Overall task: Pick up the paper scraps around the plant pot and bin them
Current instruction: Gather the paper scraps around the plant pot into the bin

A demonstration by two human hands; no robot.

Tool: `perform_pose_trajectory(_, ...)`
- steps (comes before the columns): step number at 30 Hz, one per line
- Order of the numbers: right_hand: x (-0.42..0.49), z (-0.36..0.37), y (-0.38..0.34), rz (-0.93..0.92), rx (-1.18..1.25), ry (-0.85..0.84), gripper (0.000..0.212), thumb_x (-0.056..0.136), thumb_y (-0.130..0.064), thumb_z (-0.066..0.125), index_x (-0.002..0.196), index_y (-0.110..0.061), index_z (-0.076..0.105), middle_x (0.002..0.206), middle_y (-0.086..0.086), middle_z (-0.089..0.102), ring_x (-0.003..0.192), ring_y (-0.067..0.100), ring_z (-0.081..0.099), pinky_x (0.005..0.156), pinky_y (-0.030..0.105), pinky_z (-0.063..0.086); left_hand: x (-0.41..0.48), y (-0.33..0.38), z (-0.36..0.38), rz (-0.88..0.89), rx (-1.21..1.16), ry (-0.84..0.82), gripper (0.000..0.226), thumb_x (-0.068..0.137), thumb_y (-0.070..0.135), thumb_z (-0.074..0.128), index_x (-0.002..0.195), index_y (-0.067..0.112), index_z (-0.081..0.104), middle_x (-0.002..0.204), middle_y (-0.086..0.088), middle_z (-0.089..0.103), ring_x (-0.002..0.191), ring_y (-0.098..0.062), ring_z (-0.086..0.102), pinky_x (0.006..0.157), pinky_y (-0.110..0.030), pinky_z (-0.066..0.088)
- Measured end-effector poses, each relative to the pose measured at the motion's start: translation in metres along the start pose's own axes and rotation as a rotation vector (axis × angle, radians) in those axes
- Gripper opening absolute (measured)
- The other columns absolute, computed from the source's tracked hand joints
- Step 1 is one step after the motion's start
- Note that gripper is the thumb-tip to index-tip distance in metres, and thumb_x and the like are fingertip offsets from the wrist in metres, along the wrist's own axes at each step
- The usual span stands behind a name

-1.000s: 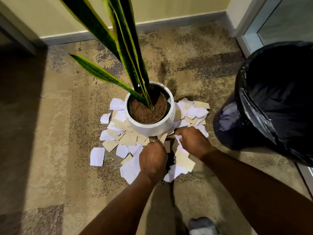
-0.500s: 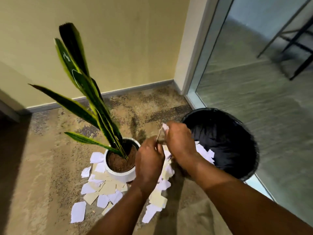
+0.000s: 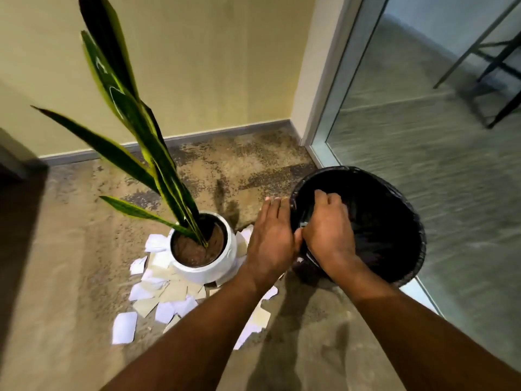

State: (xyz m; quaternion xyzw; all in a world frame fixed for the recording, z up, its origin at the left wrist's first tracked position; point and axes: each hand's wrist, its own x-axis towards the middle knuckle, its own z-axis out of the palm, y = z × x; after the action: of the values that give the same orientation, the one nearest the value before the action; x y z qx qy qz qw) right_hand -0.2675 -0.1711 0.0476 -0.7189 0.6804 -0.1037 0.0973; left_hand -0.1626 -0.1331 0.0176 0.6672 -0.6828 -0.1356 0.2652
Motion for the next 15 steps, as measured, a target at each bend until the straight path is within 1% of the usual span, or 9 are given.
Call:
perform_pose_trajectory(1, -0.003, 0.006, -0.009, -0.07, 0.021, 0.016, 0.054, 0.076, -0.007, 0.066, 0.126, -0.009, 0.046, 0.12, 0.016, 0.049, 0.108, 0.037, 0.049, 0.089, 0.043, 0.043, -0.007, -0.009, -0.001, -0.016, -0.014, 0.007, 0.064, 0.092, 0.029, 0.056, 0.145, 0.001, 0.034, 0.147, -0.019, 0.041, 0.142, -0.033, 0.029, 0.119, -0.035, 0.012)
perform_pose_trajectory(3, -0.011, 0.025, -0.029, -0.22, 0.084, 0.006, 0.041, 0.077, -0.002, 0.057, 0.117, -0.008, 0.053, 0.114, 0.015, 0.051, 0.104, 0.035, 0.051, 0.084, 0.042, 0.044, -0.022, -0.033, 0.001, -0.065, -0.017, 0.023, 0.059, 0.092, 0.026, 0.054, 0.144, 0.003, 0.037, 0.147, -0.016, 0.042, 0.14, -0.03, 0.033, 0.117, -0.037, 0.022)
perform_pose_trajectory(5, -0.017, 0.047, -0.043, -0.365, 0.107, -0.085, 0.034, 0.078, -0.003, 0.054, 0.111, -0.009, 0.057, 0.11, 0.013, 0.054, 0.102, 0.034, 0.054, 0.082, 0.042, 0.046, -0.039, -0.058, 0.004, -0.101, -0.025, 0.062, 0.053, 0.091, 0.024, 0.056, 0.138, 0.006, 0.044, 0.139, -0.013, 0.05, 0.13, -0.028, 0.044, 0.11, -0.036, 0.033)
perform_pose_trajectory(6, -0.019, 0.056, -0.048, -0.412, 0.109, -0.151, 0.032, 0.079, -0.005, 0.053, 0.111, -0.011, 0.057, 0.11, 0.011, 0.056, 0.103, 0.033, 0.056, 0.084, 0.041, 0.048, -0.047, -0.069, 0.007, -0.124, -0.038, 0.077, 0.05, 0.09, 0.023, 0.057, 0.136, 0.007, 0.046, 0.135, -0.011, 0.053, 0.125, -0.026, 0.047, 0.106, -0.034, 0.035)
perform_pose_trajectory(8, -0.021, 0.076, -0.053, -0.43, 0.097, -0.289, 0.032, 0.082, -0.009, 0.055, 0.113, -0.012, 0.058, 0.112, 0.011, 0.06, 0.104, 0.032, 0.058, 0.087, 0.039, 0.049, -0.067, -0.089, 0.016, -0.193, -0.043, 0.071, 0.048, 0.09, 0.023, 0.059, 0.135, 0.01, 0.049, 0.131, -0.01, 0.056, 0.12, -0.026, 0.051, 0.101, -0.031, 0.037)
perform_pose_trajectory(10, -0.022, 0.101, -0.048, -0.416, 0.023, -0.363, 0.03, 0.085, -0.014, 0.057, 0.115, -0.011, 0.059, 0.112, 0.013, 0.06, 0.104, 0.033, 0.059, 0.086, 0.037, 0.048, -0.089, -0.106, 0.031, -0.298, -0.028, 0.032, 0.049, 0.092, 0.029, 0.058, 0.137, 0.011, 0.049, 0.133, -0.009, 0.056, 0.121, -0.027, 0.051, 0.101, -0.033, 0.04)
perform_pose_trajectory(12, -0.025, 0.13, -0.036, -0.397, -0.063, -0.433, 0.029, 0.088, -0.016, 0.056, 0.116, -0.012, 0.059, 0.112, 0.014, 0.06, 0.106, 0.033, 0.059, 0.085, 0.035, 0.047, -0.108, -0.118, 0.047, -0.384, -0.045, -0.033, 0.052, 0.091, 0.036, 0.059, 0.137, 0.013, 0.049, 0.134, -0.009, 0.056, 0.12, -0.027, 0.052, 0.1, -0.035, 0.042)
perform_pose_trajectory(15, -0.033, 0.175, -0.015, -0.408, -0.135, -0.605, 0.033, 0.088, -0.019, 0.058, 0.121, -0.014, 0.059, 0.117, 0.014, 0.061, 0.107, 0.031, 0.059, 0.087, 0.033, 0.047, -0.132, -0.136, 0.077, -0.424, -0.054, -0.162, 0.055, 0.086, 0.042, 0.065, 0.132, 0.015, 0.052, 0.125, -0.01, 0.061, 0.11, -0.03, 0.058, 0.092, -0.036, 0.046)
